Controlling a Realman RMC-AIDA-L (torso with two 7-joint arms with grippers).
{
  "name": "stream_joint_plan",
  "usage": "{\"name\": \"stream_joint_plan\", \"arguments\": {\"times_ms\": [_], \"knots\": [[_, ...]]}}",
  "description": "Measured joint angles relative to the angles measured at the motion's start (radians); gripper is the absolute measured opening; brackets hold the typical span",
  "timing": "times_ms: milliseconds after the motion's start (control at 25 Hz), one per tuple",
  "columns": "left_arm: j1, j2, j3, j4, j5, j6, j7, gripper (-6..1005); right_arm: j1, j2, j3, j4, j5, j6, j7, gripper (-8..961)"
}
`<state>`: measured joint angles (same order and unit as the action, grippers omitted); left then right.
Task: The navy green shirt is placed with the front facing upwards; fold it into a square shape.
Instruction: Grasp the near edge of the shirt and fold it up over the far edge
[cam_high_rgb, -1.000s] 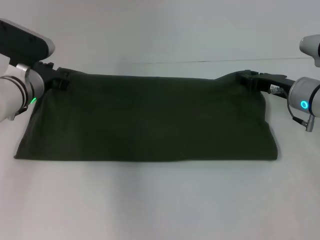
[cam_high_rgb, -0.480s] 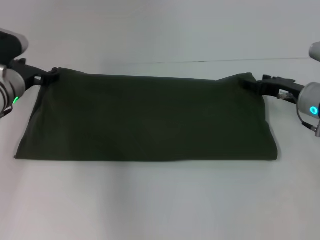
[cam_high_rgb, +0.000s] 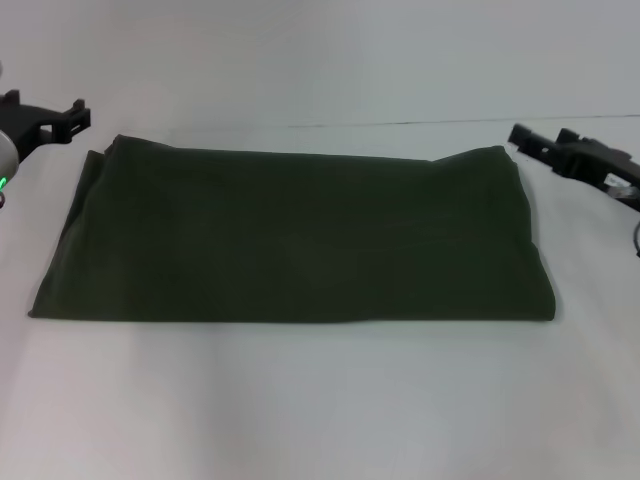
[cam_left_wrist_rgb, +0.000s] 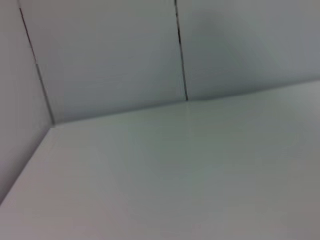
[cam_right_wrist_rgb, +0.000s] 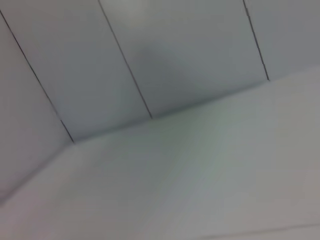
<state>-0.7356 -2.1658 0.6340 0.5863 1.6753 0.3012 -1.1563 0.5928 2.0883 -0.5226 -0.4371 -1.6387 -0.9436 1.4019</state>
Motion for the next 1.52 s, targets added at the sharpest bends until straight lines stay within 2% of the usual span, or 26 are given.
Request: {"name": "stream_joint_plan", "arguments": {"times_ms": [160, 280, 360, 440, 560, 680, 840, 960, 1120, 1280, 1520], "knots": [[0.019, -0.003, 0.0, -0.012, -0.188, 0.071, 0.177, 849, -0.024, -0.003, -0.004, -0.006, 0.021, -0.063, 0.0, 927], [0.031, -0.003, -0.001, -0.031, -0.329, 0.1, 0.206, 819, -0.036, -0.003, -0.011, -0.006, 0.016, -0.103, -0.006, 927], [0.054, 0.0, 0.002, -0.03, -0.349, 0.146, 0.169, 798, -0.047, -0.002, -0.021, -0.008, 0.014, -0.128, -0.01, 928], [0.09, 0.007, 0.006, -0.014, -0.326, 0.239, 0.097, 702, -0.061, -0.003, -0.032, -0.013, 0.014, -0.159, -0.012, 928], [0.143, 0.028, -0.024, 0.009, -0.246, 0.433, -0.025, 707, -0.081, -0.005, -0.036, -0.019, 0.014, -0.203, -0.016, 928], [0.177, 0.068, -0.074, 0.019, -0.112, 0.63, -0.126, 712, -0.097, -0.005, -0.051, -0.026, 0.012, -0.243, -0.033, 927], [0.196, 0.114, -0.19, 0.07, 0.161, 0.846, -0.265, 713, -0.117, -0.008, -0.082, -0.037, -0.021, -0.299, -0.054, 927], [0.197, 0.137, -0.262, 0.136, 0.381, 0.96, -0.373, 715, -0.126, -0.003, -0.085, -0.054, -0.068, -0.333, -0.055, 926], [0.189, 0.155, -0.272, 0.21, 0.619, 1.007, -0.533, 716, -0.135, 0.001, -0.086, -0.054, -0.081, -0.356, -0.055, 925], [0.169, 0.159, -0.261, 0.243, 0.8, 1.045, -0.65, 709, -0.137, 0.003, -0.086, -0.045, -0.082, -0.357, -0.055, 925], [0.162, 0.157, -0.249, 0.246, 0.888, 1.031, -0.704, 706, -0.138, 0.004, -0.086, -0.04, -0.082, -0.358, -0.055, 924]]}}
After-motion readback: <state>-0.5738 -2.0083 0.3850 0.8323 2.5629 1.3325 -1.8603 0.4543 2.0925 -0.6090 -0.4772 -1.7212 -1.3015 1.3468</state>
